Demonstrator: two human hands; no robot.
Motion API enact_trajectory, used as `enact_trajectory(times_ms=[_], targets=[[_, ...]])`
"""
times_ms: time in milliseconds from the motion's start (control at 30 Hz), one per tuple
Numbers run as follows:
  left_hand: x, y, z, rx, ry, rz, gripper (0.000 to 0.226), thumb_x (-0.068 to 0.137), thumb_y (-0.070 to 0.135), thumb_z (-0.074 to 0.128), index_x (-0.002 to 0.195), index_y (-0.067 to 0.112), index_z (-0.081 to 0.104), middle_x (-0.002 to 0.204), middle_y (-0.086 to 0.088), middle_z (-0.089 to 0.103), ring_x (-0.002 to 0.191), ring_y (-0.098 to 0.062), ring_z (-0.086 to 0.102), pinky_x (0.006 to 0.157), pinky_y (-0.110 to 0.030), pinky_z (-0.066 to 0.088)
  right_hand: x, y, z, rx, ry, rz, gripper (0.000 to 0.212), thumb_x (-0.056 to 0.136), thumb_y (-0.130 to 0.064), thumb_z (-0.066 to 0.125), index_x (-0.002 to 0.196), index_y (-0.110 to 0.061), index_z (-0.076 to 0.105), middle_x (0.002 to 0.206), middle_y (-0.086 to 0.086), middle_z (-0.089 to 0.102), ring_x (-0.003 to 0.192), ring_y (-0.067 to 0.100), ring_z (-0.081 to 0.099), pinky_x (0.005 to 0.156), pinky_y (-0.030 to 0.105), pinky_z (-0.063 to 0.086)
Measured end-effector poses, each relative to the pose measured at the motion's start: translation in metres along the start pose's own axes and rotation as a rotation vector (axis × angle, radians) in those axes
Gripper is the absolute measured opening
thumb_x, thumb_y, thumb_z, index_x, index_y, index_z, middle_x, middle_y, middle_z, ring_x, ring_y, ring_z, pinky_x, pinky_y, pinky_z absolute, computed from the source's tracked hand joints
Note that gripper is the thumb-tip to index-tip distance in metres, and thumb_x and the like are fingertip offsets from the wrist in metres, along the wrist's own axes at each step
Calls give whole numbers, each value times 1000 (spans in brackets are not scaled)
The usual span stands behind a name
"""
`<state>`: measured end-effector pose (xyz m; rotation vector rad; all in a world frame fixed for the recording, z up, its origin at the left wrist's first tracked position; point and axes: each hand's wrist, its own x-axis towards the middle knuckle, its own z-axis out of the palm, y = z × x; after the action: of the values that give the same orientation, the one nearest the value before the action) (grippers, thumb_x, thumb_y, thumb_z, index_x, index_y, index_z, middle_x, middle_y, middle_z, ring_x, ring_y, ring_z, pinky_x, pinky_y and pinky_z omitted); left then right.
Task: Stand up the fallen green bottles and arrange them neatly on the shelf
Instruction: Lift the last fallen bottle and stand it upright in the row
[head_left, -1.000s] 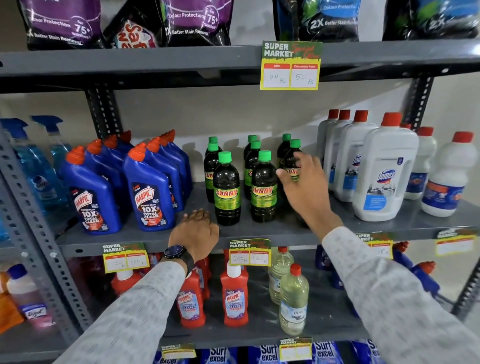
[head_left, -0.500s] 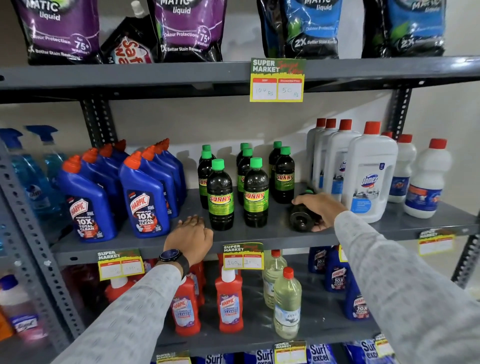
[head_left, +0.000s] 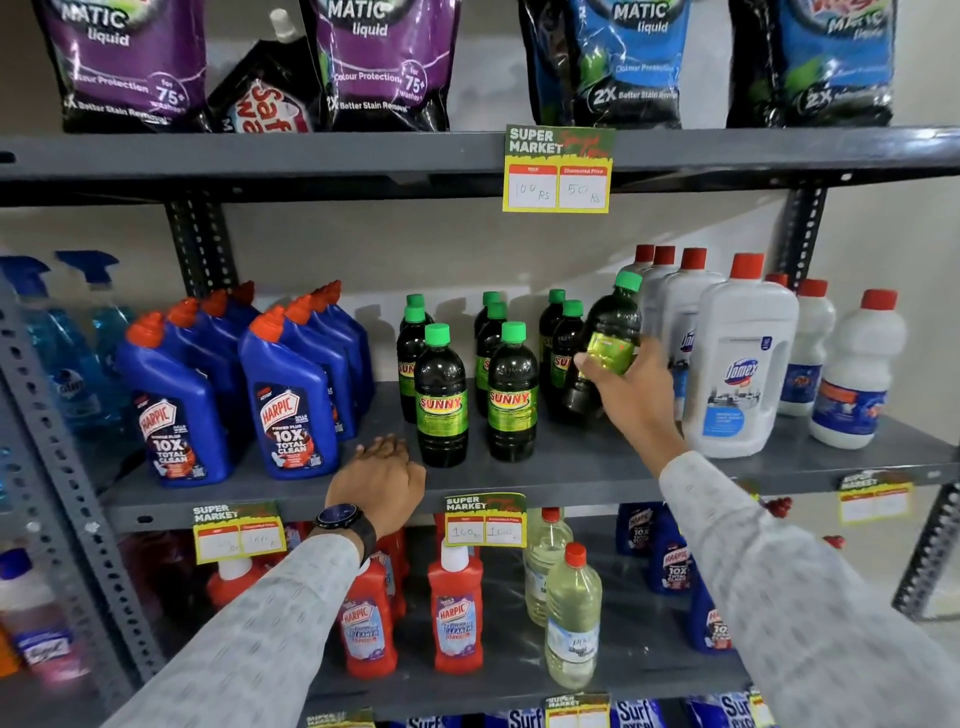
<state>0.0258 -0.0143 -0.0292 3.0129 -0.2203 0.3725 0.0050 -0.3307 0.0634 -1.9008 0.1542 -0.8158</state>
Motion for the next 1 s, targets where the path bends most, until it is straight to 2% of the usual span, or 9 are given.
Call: enact_trajectory(times_ms=[100, 300, 433, 533, 633, 700, 767, 867, 1000], targets=[[1, -1, 1, -5, -3, -4, 63, 102, 36, 21, 157, 8, 30, 167, -10, 27, 155, -21, 24, 126, -38, 15, -12, 17, 9, -34, -2, -97, 64, 81, -38, 86, 127, -19, 46, 112, -8, 61, 102, 16, 60, 89, 37, 49], [2, -1, 2, -2, 1, -14, 63, 102, 37, 21, 157, 9, 30, 167, -9, 28, 155, -20, 24, 126, -39, 15, -22, 47, 23, -196, -62, -94, 66, 80, -50, 82, 126, -23, 44, 124, 0, 65, 115, 28, 64, 97, 51, 52], [2, -1, 1, 4, 2, -12, 63, 102, 37, 21, 157, 9, 30, 167, -9, 27, 155, -20, 24, 126, -38, 15, -23, 52, 29, -192, -52, -60, 78, 76, -57, 80, 135, -24, 41, 131, 1, 62, 119, 28, 63, 99, 53, 52], [-1, -1, 0, -8, 19, -2, 62, 102, 36, 22, 157, 9, 32, 166, -9, 28, 155, -20, 25, 126, -38, 16, -17, 57, 30, -75, -90, 12, 99, 70, -61, 81, 149, -23, 35, 142, 1, 58, 128, 24, 58, 106, 51, 49], [-1, 0, 0, -9, 26, -1, 61, 102, 36, 23, 157, 10, 32, 167, -9, 28, 155, -20, 25, 126, -38, 16, -4, 68, 27, 81, -229, 85, 97, 78, -33, 84, 158, -26, 30, 139, -2, 64, 126, 21, 62, 112, 49, 45], [0, 0, 0, -9, 22, -1, 62, 102, 36, 22, 157, 10, 32, 167, -9, 28, 155, -19, 24, 126, -38, 16, 0, 74, 23, 126, -299, 105, 86, 81, -10, 79, 155, -28, 39, 129, -6, 70, 120, 18, 65, 113, 49, 45], [-1, 0, -1, -11, 16, -3, 62, 102, 36, 22, 157, 10, 31, 167, -9, 27, 155, -19, 23, 126, -38, 16, -2, 74, 21, 112, -301, 115, 83, 80, -5, 81, 152, -25, 43, 127, -6, 69, 119, 17, 64, 110, 43, 46], [-2, 0, -2, -15, 7, 1, 62, 102, 36, 22, 158, 9, 29, 167, -9, 26, 155, -20, 22, 127, -38, 15, -10, 67, 25, -37, -233, 27, 72, 74, -21, 91, 136, -17, 54, 123, 3, 63, 116, 17, 56, 98, 35, 45], [-2, 0, -3, -10, -5, 0, 63, 102, 38, 21, 158, 10, 28, 168, -8, 25, 155, -19, 22, 127, -38, 15, -11, 70, 27, -78, -194, -15, 84, 60, -48, 91, 132, -21, 56, 124, 4, 62, 117, 19, 57, 102, 43, 51]])
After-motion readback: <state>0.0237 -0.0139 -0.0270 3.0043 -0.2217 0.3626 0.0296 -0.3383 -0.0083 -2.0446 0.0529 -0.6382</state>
